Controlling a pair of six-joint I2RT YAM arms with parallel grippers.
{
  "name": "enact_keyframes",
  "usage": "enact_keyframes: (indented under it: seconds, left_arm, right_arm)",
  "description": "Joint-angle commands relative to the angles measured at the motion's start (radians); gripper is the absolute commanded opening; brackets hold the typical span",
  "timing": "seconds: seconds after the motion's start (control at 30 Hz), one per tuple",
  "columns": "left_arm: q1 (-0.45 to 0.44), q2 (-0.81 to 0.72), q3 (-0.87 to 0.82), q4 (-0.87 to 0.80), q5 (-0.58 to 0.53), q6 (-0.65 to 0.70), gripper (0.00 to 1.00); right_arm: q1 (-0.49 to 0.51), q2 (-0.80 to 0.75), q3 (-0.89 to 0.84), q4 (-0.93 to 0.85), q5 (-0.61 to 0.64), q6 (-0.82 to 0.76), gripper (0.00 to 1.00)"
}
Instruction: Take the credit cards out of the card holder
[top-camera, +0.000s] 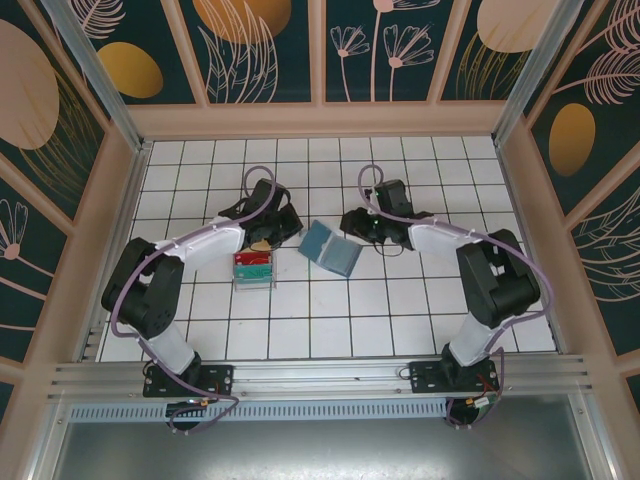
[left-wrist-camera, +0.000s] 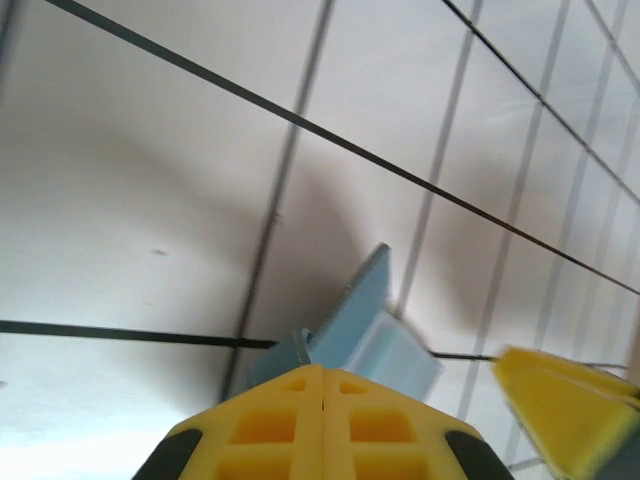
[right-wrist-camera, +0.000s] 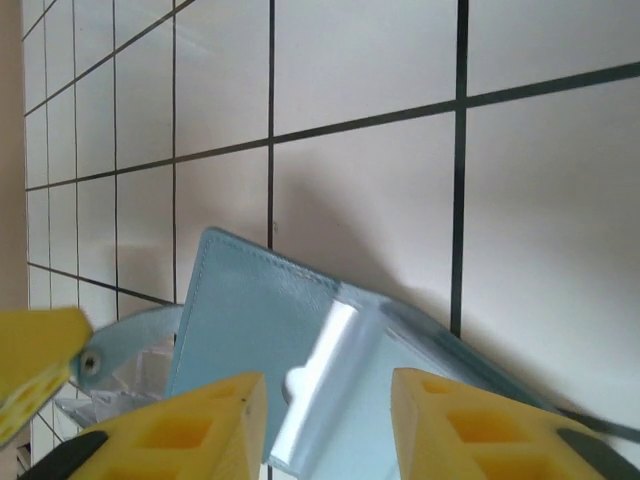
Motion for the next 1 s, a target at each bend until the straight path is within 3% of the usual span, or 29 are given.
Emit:
enact_keyframes:
  seconds: [0.0,0.4,0.73,0.97]
  left_arm:
    - [-0.001,0.04,0.03,-0.095,-0.085,0.111,0.0]
    - [-0.001,0.092,-0.027,-0.062,-0.087,0.114,0.0]
    - [0.0,0.097,-0.038,-0.048,-0.067,0.102,0.0]
    - [-0.002,0.099,-0.033,-0.049,-0.072,0.103,0.0]
  right_arm:
    - [0.004,-0.047,-0.068,-0.015,0.022,0.016,0.4]
    - [0.003,-0.068,-0.25,0.115,0.002,0.109,0.39]
    - [0.002,-0.026,-0.238,0.171,-0.047,0.134,0.11]
    - [-0.004,-0.039,-0.227,0.112,-0.01,0.107,0.19]
